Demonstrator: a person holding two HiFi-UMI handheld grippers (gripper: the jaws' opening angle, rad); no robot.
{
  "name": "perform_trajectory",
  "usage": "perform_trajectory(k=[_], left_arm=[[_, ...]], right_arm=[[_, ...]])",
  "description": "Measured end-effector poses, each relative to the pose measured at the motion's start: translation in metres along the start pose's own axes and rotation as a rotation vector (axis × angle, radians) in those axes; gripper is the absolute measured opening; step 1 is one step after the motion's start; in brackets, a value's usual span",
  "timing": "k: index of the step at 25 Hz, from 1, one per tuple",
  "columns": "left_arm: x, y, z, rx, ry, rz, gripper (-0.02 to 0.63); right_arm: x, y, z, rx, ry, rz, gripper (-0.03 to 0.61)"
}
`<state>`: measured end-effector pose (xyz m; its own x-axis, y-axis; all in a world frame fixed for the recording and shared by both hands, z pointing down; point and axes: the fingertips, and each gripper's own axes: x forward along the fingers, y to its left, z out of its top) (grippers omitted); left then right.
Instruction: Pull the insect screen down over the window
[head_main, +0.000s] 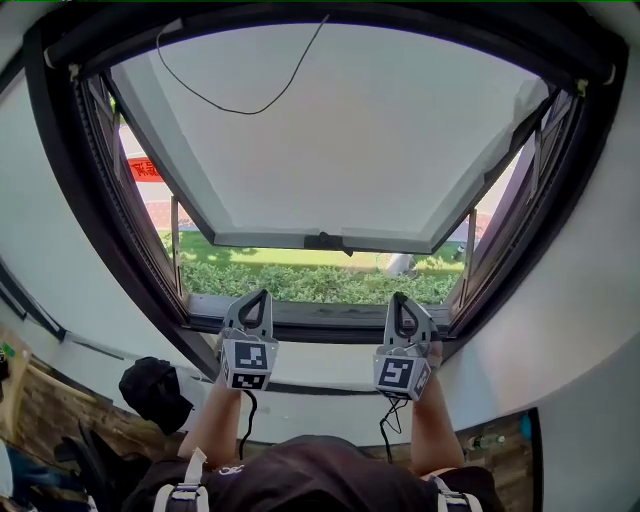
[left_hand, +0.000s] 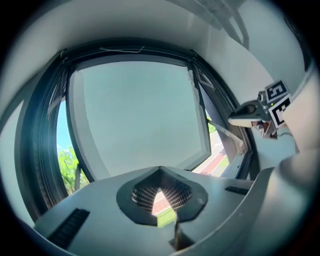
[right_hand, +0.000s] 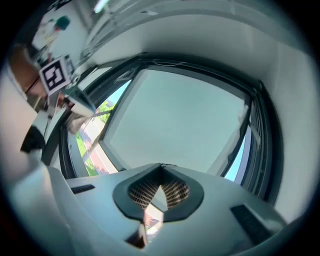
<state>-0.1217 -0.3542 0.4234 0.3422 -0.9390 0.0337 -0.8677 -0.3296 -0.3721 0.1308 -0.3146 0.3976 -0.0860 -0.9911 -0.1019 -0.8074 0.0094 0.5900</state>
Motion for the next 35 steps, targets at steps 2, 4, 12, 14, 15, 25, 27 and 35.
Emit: perform_trajectory(k=[2,4,12,14,15,25,27,35], left_arm=[[0.002,0.010,0.014,0.222,-0.026,0.103,0.015],[0.005,0.014,0.026,0.446,-0.044,0.183,0.015],[0.019,0.016,0.043,0.678,-0.058,0.199,0.015],[0.022,0.019,0.050,0.684,-0.074,0.204,0.027],[0.022,0.021,0.055,0.678,-0.088,0.209,0.043],[0.010,0.086,0.119,0.656,-0.163,0.296,0.094],[0.004,0.108,0.141,0.669,-0.173,0.329,0.096],[-0.030,0.171,0.223,0.750,-0.228,0.394,0.098]], right_arm=[[0.003,-0.002,-0.004,-0.198,0.008,-0.019,0.003],[0.006,-0.006,-0.010,-0.326,0.023,-0.042,0.003],[0.016,-0.042,-0.013,-0.511,0.047,-0.112,0.003],[0.016,-0.055,-0.008,-0.511,0.031,-0.136,0.005],[0.016,-0.062,-0.005,-0.491,0.017,-0.146,0.005],[0.007,-0.121,0.024,-0.387,-0.003,-0.225,0.086],[0.004,-0.137,0.034,-0.381,-0.011,-0.258,0.086],[-0.003,-0.189,0.081,-0.449,-0.052,-0.338,0.095]])
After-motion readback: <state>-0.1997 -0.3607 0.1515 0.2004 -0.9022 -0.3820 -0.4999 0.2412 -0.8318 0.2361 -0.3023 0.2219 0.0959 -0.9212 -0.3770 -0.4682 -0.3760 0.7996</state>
